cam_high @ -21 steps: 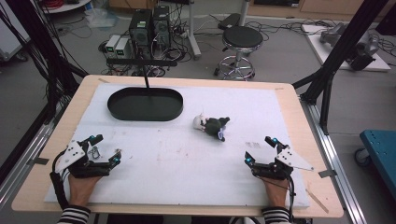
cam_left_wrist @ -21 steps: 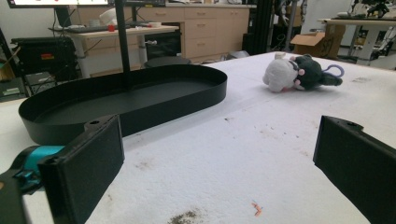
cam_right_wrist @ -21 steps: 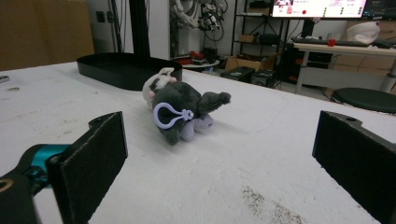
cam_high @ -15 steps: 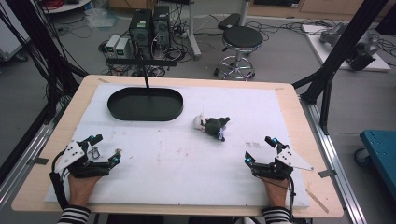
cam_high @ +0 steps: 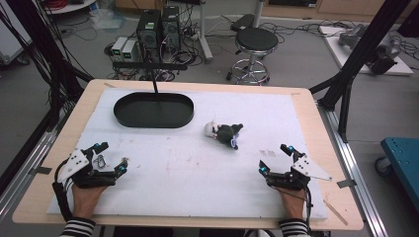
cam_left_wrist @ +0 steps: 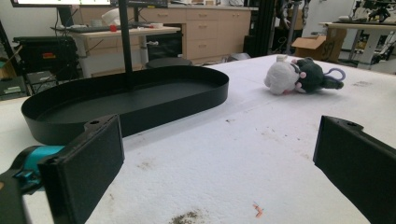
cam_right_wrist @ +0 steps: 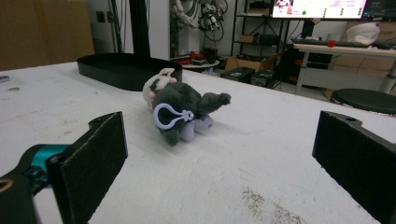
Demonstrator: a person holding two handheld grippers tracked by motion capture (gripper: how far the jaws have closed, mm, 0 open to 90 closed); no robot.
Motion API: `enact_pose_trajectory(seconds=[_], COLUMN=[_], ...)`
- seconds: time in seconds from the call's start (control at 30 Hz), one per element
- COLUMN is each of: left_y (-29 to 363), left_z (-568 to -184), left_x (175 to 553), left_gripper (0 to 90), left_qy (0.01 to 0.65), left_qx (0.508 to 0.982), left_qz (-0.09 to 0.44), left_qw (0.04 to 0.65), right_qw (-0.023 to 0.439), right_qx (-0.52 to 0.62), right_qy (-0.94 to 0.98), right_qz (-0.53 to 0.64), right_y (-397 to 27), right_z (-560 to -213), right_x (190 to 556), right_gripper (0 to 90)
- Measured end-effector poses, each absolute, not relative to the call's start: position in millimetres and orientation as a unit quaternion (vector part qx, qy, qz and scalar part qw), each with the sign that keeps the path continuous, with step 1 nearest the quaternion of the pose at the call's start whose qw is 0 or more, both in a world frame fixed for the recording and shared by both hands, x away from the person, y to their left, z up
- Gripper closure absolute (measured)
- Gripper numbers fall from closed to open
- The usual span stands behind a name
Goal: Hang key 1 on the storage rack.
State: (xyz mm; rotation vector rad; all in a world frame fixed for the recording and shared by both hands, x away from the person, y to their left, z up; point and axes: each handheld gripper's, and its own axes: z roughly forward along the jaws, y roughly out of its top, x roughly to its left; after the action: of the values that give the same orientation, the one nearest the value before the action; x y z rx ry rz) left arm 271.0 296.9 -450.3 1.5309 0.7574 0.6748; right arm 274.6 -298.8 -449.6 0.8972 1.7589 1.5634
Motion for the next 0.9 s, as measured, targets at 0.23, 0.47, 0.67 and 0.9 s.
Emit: enact_pose_trajectory(seconds=[0.23,0.47,0.67,0.9], left_y=[297.3,298.0,298.9,299.0], left_z=[-450.6,-450.7,-450.8,-450.8], left_x=[271.1,271.1,271.2,270.9], left_gripper=[2.3,2.3,2.3,2.3], left_qy=[0.330,0.330,0.331,0.330], left_qx=[0.659,0.658,0.655,0.656], left_qz=[0.289,0.287,0.286,0.286], left_qw=[0.611,0.613,0.616,0.616], right_qw=[0.312,0.288,0.261,0.232], right_qx=[0.339,0.317,0.308,0.284], right_qy=[0.662,0.696,0.721,0.764], right_qz=[0.591,0.576,0.564,0.531], right_y=[-307.5,-308.1,-306.2,-296.2], right_z=[-430.0,-399.3,-377.2,-353.7], right_x=[275.0,287.9,304.6,327.4], right_gripper=[2.5,2.5,2.5,2.5])
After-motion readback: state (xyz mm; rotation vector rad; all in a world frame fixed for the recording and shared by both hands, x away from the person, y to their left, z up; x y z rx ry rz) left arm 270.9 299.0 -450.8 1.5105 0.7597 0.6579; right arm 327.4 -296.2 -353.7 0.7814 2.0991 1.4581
